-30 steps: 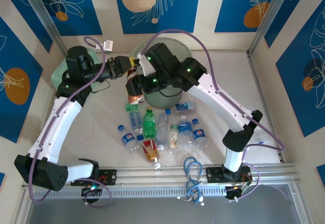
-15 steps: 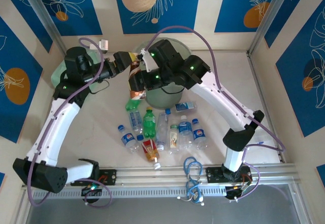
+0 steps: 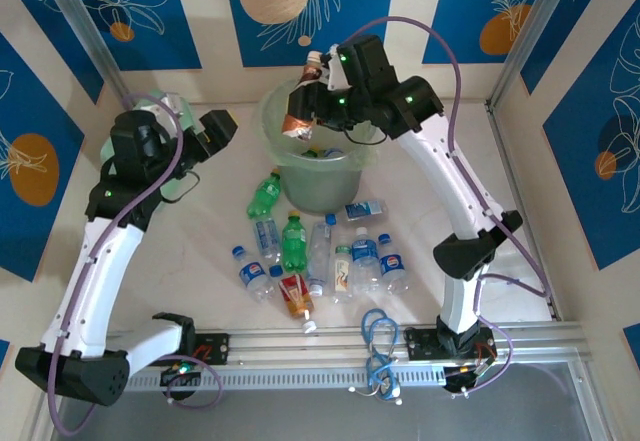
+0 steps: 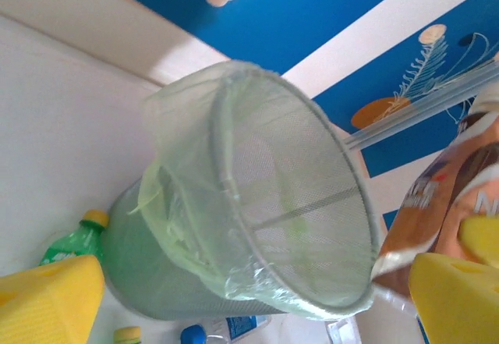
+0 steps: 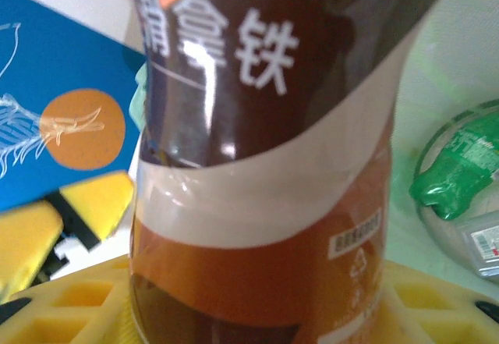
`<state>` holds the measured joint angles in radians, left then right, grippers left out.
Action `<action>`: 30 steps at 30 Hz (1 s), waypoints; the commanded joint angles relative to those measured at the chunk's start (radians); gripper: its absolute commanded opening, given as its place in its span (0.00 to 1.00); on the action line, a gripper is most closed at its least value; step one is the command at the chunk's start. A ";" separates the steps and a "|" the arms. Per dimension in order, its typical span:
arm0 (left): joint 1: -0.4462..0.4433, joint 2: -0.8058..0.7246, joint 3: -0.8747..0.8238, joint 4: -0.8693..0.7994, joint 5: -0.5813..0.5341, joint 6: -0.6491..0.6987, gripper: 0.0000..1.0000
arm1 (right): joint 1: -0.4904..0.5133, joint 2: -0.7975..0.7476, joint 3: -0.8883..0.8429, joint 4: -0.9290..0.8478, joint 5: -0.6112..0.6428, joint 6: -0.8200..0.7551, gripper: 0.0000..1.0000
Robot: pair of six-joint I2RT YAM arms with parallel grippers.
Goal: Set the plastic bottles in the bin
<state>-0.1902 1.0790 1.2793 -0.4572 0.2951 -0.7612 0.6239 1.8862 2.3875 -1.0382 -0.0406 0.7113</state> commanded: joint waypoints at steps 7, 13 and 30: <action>0.009 -0.056 -0.132 -0.012 0.057 0.000 1.00 | -0.100 0.166 0.098 -0.017 -0.085 0.123 0.54; 0.008 -0.070 -0.155 -0.040 0.035 0.023 1.00 | -0.108 0.248 0.143 -0.017 -0.123 0.143 0.55; 0.010 -0.045 -0.189 -0.107 -0.020 0.016 0.96 | -0.125 0.274 0.193 -0.028 -0.140 0.152 0.78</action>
<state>-0.1898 1.0313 1.1046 -0.5381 0.2966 -0.7502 0.5049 2.1586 2.5408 -1.0485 -0.1493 0.8577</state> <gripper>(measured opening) 0.966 0.777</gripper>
